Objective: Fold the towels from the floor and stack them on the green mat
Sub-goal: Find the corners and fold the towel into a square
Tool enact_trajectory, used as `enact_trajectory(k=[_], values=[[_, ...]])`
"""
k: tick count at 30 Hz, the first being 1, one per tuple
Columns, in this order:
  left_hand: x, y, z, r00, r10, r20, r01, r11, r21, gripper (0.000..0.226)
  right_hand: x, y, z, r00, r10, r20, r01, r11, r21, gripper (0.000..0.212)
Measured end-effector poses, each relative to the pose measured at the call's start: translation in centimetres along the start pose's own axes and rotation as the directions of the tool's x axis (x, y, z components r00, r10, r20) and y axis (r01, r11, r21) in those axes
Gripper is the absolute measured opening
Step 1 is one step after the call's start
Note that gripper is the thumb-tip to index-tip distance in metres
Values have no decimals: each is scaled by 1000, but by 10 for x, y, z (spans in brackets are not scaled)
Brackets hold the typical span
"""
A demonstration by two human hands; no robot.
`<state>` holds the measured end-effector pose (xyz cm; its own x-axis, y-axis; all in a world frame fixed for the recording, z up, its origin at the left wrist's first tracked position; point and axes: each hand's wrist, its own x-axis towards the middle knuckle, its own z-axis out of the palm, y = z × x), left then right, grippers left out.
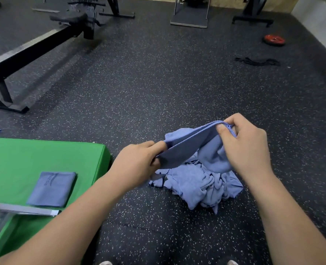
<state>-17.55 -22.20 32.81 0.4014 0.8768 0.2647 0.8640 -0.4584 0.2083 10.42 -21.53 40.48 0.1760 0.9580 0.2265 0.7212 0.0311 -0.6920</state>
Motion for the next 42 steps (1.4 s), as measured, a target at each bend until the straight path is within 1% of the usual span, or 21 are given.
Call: enact_trajectory(k=[1,3,5,8,9,10,12,14,15,17,19,22,26,29,32,35,37,39,40,42], values=[[-1,0,1,999,-11,33,11,1000,-1,27,0,0,0,1000,-2,3,2,1000,0,20],[0,-1,3,996,-41,77,40,999,15,24,0,1,1,1000,-9,12,9,1000,-4,20],[1,-1,3,994,-85,75,83,996,26,35,0,1,1,1000,-9,14,9,1000,-3,20],[1,-2,3,989,-132,60,128,989,73,37,0,1,1,1000,-13,10,13,1000,-10,21],[1,-3,3,991,-129,34,126,989,82,37,0,0,1,1000,-15,12,15,1000,-11,21],[0,-4,3,994,-111,2,111,990,93,38,-1,0,1,1000,-15,14,15,1000,-10,21],[1,-5,2,996,-25,-90,34,995,98,36,-1,0,1,1000,-16,18,16,1000,-11,21],[2,-5,2,989,56,-137,-42,994,100,35,-1,1,1,1000,-15,22,15,1000,-12,21],[3,-4,1,986,78,-147,-65,994,91,35,-1,1,1,1000,-14,25,14,1000,-13,22],[3,-1,-1,985,68,-158,-62,997,47,37,-1,1,1,1000,-15,27,16,1000,-18,22],[3,1,-1,990,21,-137,-19,1000,15,33,0,2,1,1000,-21,16,22,1000,-21,22],[0,0,2,998,-21,-60,24,999,44,22,0,2,1,1000,-26,6,26,999,-20,23],[0,2,1,994,-82,72,77,995,66,23,-2,1,3,999,-27,31,28,999,-27,23],[2,6,2,989,-115,94,107,991,84,19,-2,0,3,999,-33,40,34,999,-30,23],[3,6,3,982,-148,116,137,986,99,34,-2,1,4,998,-40,44,42,998,-41,24],[2,4,3,989,-139,45,134,986,96,42,-3,1,4,998,-37,46,39,998,-44,24],[2,2,1,995,-75,-63,81,991,103,45,-3,1,3,999,-34,42,35,999,-37,24],[3,0,-3,988,-24,-151,37,996,82,38,-2,1,2,999,-32,35,34,999,-35,24],[4,-1,-5,985,-15,-174,26,998,63,35,-2,1,2,999,-30,33,31,999,-32,24],[6,-3,-7,980,-5,-200,17,998,59,37,-1,1,2,999,-27,32,28,999,-29,24]])
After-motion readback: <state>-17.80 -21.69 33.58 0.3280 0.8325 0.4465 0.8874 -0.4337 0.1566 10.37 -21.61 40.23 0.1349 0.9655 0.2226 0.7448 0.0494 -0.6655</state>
